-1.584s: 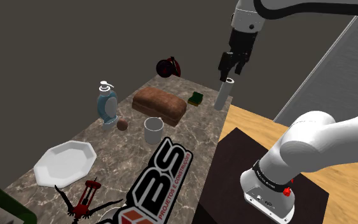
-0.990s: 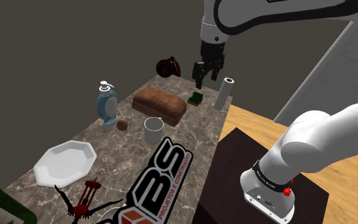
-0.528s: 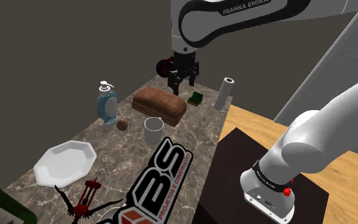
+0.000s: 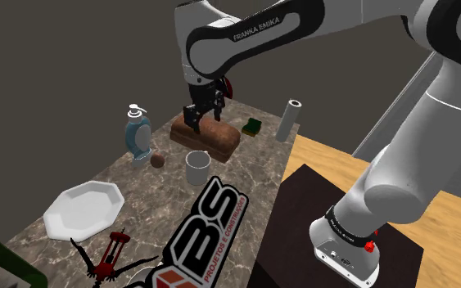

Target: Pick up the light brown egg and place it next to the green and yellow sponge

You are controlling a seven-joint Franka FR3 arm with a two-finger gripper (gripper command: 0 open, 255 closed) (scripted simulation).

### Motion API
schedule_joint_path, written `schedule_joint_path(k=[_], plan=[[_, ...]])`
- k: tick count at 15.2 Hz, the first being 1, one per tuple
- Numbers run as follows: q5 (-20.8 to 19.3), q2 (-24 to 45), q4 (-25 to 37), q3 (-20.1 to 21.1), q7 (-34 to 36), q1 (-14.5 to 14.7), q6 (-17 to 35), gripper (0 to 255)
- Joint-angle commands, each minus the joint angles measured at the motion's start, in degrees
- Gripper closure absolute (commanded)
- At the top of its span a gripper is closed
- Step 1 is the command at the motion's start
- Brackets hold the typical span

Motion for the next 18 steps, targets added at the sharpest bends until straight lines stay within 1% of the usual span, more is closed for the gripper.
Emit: schedule_joint_path(k=[1, 5, 9, 13, 15, 17, 18], plan=[[-1.43, 4.72, 3.96, 0.42, 1.28, 0.82, -0.16, 0], [-4.22, 14.34, 12.52, 0.76, 3.67, 3.22, -0.97, 0], [-6.65, 24.16, 22.57, 0.53, 5.26, 6.18, -2.92, 0], [-8.55, 34.55, 34.70, -0.08, 5.90, 9.63, -6.13, 0], [-9.29, 40.19, 41.98, -0.48, 5.83, 11.55, -8.37, 0], [-9.90, 46.42, 50.58, -0.93, 5.44, 13.66, -11.25, 0], [-9.93, 46.99, 51.40, -0.99, 5.39, 13.87, -11.54, 0]])
